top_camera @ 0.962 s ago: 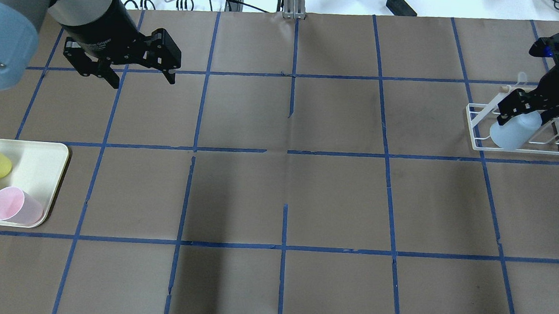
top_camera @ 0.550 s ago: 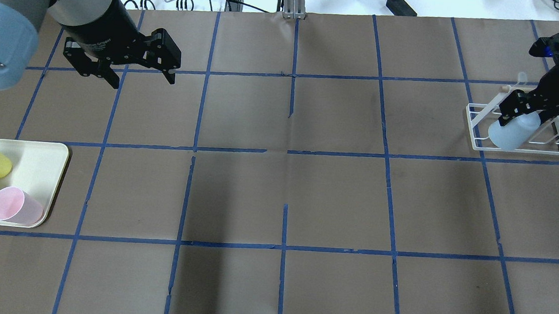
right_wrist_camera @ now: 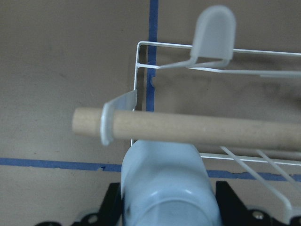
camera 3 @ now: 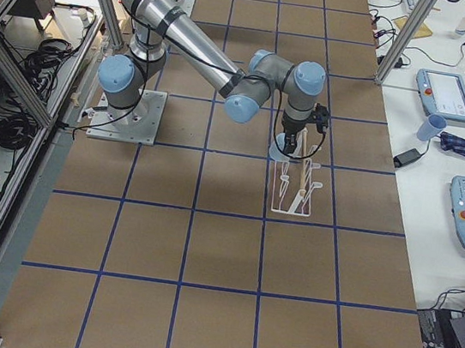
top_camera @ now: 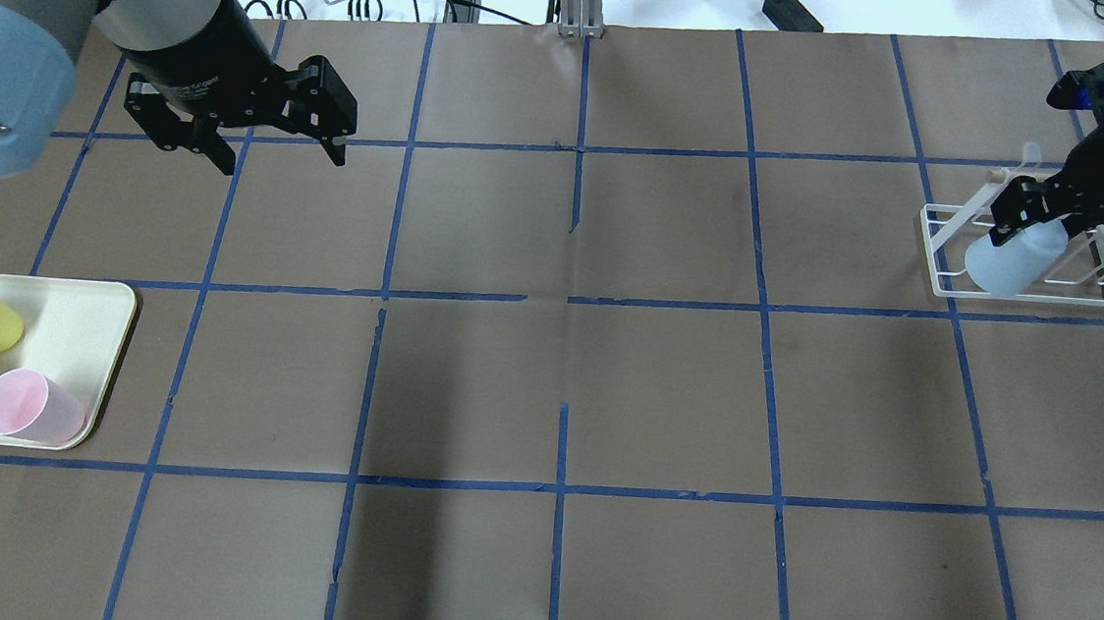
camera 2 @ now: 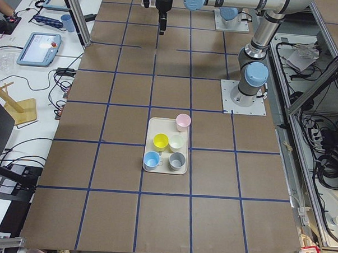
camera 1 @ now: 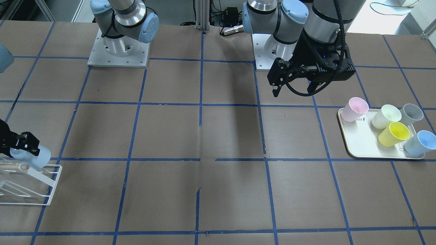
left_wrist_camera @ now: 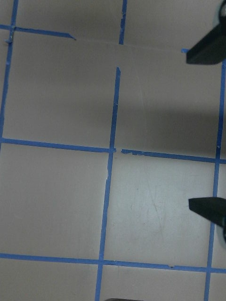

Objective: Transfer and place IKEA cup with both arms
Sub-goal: 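Lower the right gripper and close it on the light blue cup, then lift the cup off the rack rod with the right gripper, then carry the cup toward the left gripper while the left arm reaches toward it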

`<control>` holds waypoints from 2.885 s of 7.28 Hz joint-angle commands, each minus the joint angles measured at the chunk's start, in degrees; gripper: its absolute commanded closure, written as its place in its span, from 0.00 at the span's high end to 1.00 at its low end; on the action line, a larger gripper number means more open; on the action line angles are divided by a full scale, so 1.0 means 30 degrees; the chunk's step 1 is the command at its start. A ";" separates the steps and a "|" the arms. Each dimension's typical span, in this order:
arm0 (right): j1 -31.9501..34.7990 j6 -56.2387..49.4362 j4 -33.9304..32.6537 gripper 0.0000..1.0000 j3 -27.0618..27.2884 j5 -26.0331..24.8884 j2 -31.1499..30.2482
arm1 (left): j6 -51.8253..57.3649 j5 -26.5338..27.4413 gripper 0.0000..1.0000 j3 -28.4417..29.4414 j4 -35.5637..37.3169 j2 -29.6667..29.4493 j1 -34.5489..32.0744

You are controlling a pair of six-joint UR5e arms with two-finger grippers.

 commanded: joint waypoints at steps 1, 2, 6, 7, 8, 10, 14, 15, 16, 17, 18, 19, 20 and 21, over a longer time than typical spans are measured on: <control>0.0000 0.0000 0.0157 0.32 -0.0124 -0.0024 -0.0081 | -0.0019 0.0001 1.00 0.0001 0.0000 0.0000 0.0000; 0.0000 -0.0029 0.0274 0.23 -0.0153 -0.0285 -0.0139 | 0.0009 0.0001 1.00 0.0001 0.0000 0.0000 0.0000; 0.0000 -0.0322 0.1524 0.18 -0.0270 -0.0640 -0.1950 | 0.0010 0.0001 1.00 -0.0057 0.0000 0.0029 0.0000; 0.0000 -0.0322 0.1941 0.19 -0.0271 -0.0639 -0.2594 | 0.0010 -0.0028 1.00 -0.0087 -0.0029 0.0058 0.0000; 0.0000 -0.0322 0.2525 0.19 -0.0271 -0.0639 -0.3181 | 0.0184 0.0030 1.00 -0.0087 -0.0029 0.0175 0.0000; 0.0000 -0.0526 0.3637 0.18 -0.0300 -0.0378 -0.4322 | 0.0127 -0.0174 1.00 -0.0087 -0.0261 0.0263 0.0029; 0.2369 -0.0353 0.7762 0.16 -0.0213 0.8611 -0.6291 | -0.0049 -0.5081 1.00 0.0352 -0.3858 0.0468 0.1634; 0.2750 -0.0323 0.8152 0.16 0.0020 1.2186 -0.6263 | 0.0183 -0.6431 1.00 0.0324 -0.4534 0.0527 0.2279; 0.3334 -0.0264 0.8243 0.16 0.0167 1.5499 -0.6205 | 0.1143 -0.8011 1.00 -0.0025 -0.4628 0.0527 0.3213; 0.4007 -0.0264 0.8244 0.16 0.0662 1.8433 -0.6204 | 0.3124 -0.9157 1.00 -0.0289 -0.5267 0.0527 0.4528; 0.4652 -0.0264 0.8244 0.16 0.1508 2.1739 -0.6146 | 0.4913 -0.9749 1.00 -0.0495 -0.5912 0.0527 0.5643; 0.5007 -0.0264 0.8215 0.16 0.2908 2.5311 -0.6117 | 0.7020 -1.0393 1.00 -0.0584 -0.6672 0.0498 0.6814; 0.5039 -0.0264 0.8186 0.16 0.4662 2.8189 -0.6204 | 0.7998 -1.1386 1.00 -0.0585 -0.7782 0.0411 0.8131; 0.5300 -0.0206 0.8156 0.16 0.6014 2.9987 -0.6233 | 0.8153 -1.2237 1.00 -0.0556 -0.8605 0.0323 0.9073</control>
